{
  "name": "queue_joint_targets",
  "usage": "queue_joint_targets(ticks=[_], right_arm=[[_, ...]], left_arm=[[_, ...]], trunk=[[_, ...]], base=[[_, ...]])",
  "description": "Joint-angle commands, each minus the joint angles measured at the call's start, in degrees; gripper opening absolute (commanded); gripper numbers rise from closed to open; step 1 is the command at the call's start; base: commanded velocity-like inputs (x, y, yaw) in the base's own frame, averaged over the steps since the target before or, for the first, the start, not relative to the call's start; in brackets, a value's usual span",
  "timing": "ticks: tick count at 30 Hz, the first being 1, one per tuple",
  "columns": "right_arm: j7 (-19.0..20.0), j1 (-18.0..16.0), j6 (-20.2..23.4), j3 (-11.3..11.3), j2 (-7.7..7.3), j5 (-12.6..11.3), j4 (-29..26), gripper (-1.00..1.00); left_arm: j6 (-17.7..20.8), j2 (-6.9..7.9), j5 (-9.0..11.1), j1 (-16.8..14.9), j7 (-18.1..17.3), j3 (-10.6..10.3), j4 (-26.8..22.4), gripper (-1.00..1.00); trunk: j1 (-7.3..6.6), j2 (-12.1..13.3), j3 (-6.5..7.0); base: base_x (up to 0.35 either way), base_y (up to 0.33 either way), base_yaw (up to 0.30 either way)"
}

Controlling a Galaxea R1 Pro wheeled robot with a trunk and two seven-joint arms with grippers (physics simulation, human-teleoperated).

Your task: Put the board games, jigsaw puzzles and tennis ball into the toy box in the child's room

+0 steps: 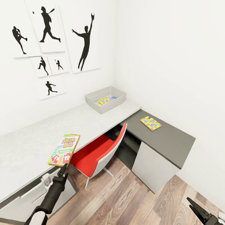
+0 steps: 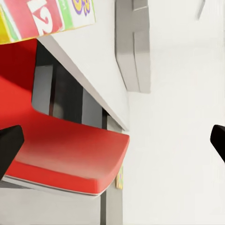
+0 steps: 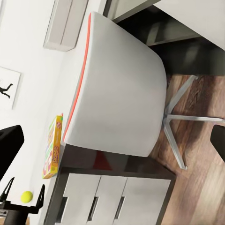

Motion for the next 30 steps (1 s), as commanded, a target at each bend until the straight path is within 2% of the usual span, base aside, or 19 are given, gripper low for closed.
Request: queue_joint_targets(ticks=[1, 8, 16, 23, 30], right_arm=[[0.0, 0.0, 0.4, 0.0, -0.02, -0.3, 0.0, 1.0], [-0.1, 0.0, 0.4, 0.0, -0.01, -0.3, -0.1, 1.0], [-0.1, 0.0, 0.4, 0.0, -0.01, -0.3, -0.1, 1.0], [-0.1, 0.0, 0.4, 0.0, -0.07, -0.3, -0.1, 1.0], [-0.1, 0.0, 0.4, 0.0, -0.09, -0.3, -0.1, 1.0]], left_arm=[[0.5, 0.03, 0.5, 0.0, -0.1, 0.2, -0.1, 1.0], [0.4, 0.77, 0.7, 0.0, 0.0, 0.5, -0.2, 1.0], [0.2, 0.93, 0.7, 0.0, 0.4, 0.8, -0.1, 1.0], [0.1, 0.97, 1.0, -0.1, 0.6, 3.3, 0.0, 1.0], [-0.1, 0.99, 1.0, -0.2, 1.8, 3.9, 0.8, 1.0]], trunk=[[0.03, -0.1, -0.09], [0.03, -0.1, -0.09], [0.03, -0.1, -0.09], [0.03, -0.1, -0.09], [0.03, -0.1, -0.09]], base=[[0.0, 0.0, 0.0], [0.0, 0.0, 0.0], [0.0, 0.0, 0.0], [0.0, 0.0, 0.0], [0.0, 0.0, 0.0]])
